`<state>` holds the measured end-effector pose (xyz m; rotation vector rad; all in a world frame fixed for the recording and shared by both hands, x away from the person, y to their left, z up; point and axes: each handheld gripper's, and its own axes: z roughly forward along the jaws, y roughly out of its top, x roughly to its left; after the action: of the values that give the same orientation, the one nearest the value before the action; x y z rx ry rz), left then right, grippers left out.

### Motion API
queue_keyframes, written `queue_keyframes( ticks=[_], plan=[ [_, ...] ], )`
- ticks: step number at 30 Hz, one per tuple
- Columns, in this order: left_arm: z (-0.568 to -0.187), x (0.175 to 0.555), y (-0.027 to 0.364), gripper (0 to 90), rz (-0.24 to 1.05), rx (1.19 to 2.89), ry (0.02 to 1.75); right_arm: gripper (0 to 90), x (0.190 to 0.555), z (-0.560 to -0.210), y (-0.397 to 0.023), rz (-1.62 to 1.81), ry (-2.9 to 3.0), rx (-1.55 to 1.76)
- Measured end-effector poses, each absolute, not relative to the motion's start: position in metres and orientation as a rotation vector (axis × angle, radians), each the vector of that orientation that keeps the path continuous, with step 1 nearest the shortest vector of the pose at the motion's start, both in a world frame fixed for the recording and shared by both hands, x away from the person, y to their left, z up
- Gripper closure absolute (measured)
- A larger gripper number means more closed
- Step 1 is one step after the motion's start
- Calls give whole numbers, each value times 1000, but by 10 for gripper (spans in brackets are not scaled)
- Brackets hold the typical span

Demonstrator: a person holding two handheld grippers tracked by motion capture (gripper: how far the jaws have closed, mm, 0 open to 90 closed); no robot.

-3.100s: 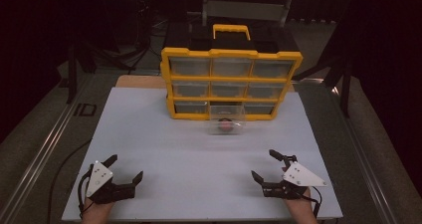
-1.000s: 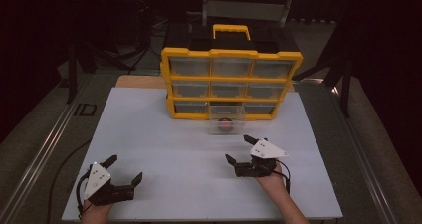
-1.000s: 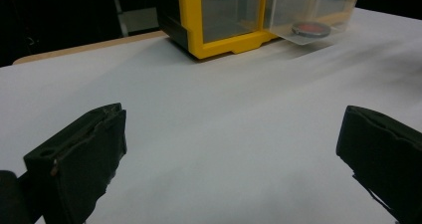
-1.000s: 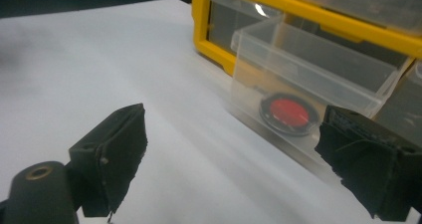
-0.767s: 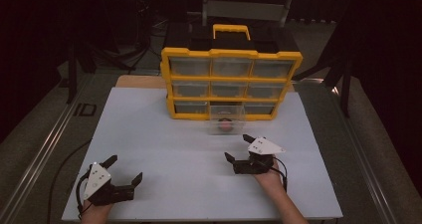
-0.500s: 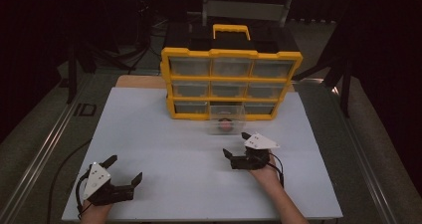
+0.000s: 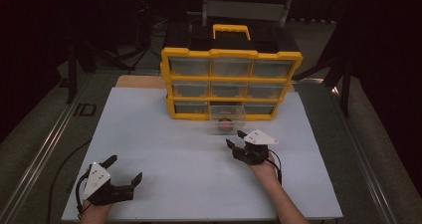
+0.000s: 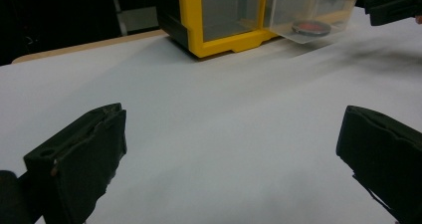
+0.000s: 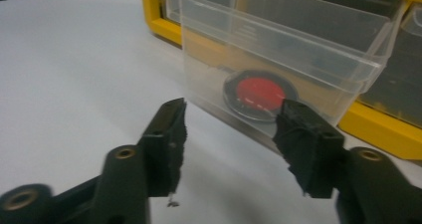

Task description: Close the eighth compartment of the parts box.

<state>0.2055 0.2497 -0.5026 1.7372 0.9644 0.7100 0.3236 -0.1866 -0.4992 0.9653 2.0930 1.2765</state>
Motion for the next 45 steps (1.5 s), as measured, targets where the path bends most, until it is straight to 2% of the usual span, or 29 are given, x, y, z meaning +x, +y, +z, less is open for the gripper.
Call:
queue_keyframes(
  ticks=[6,11,13,45],
  plan=[
    [-503,205,250,2,710,1740,963,639,325,-497,-185,1256,2058,992],
    [-503,206,249,2,711,1744,963,848,326,-495,-187,1242,2027,1012],
    [-503,206,249,2,711,1745,963,891,327,-495,-187,1227,2022,1019],
    [-503,206,250,2,710,1742,965,900,346,-501,-179,1161,2030,1114]
  ],
)
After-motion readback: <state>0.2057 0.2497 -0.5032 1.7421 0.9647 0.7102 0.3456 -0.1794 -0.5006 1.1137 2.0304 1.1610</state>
